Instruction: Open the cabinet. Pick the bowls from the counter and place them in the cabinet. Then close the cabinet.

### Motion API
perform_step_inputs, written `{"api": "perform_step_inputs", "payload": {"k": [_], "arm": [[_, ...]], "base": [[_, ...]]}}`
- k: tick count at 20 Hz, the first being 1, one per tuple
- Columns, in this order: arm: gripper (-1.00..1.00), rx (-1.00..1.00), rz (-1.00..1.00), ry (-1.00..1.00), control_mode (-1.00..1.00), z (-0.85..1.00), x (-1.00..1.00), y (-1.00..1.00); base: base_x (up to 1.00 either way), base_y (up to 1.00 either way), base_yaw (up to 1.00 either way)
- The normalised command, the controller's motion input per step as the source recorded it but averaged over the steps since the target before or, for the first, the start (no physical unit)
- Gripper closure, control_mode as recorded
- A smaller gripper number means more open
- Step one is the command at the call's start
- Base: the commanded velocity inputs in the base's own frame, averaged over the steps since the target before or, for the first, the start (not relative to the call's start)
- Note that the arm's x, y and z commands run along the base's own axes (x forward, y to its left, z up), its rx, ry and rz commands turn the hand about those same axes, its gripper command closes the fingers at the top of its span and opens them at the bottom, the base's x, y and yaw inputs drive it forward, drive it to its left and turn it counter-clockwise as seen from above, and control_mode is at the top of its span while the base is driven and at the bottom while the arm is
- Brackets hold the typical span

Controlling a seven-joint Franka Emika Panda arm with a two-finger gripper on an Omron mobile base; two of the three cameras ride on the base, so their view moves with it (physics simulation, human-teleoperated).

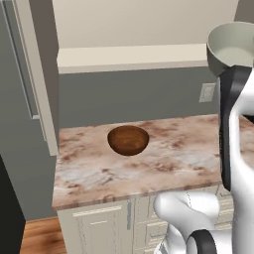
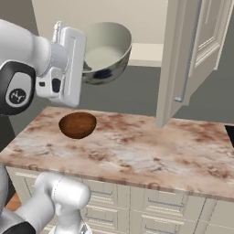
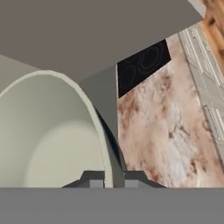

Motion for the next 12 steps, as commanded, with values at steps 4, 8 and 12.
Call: {"api": "perform_step_inputs", "payload": {"k": [4,8,12], "arm": [[1.00,0.00,0.00,0.00,-1.00,0.00,0.41,-0.24],[1.00,0.00,0.00,-0.04,-1.00,0.00,0.50,-0.12],[1.00,0.00,0.00,-0.07,-1.00,0.00,0.49,-0.14]], "base": [[0.00,0.00,0.00],[0.00,0.00,0.00],[0.00,0.00,0.00]]}}
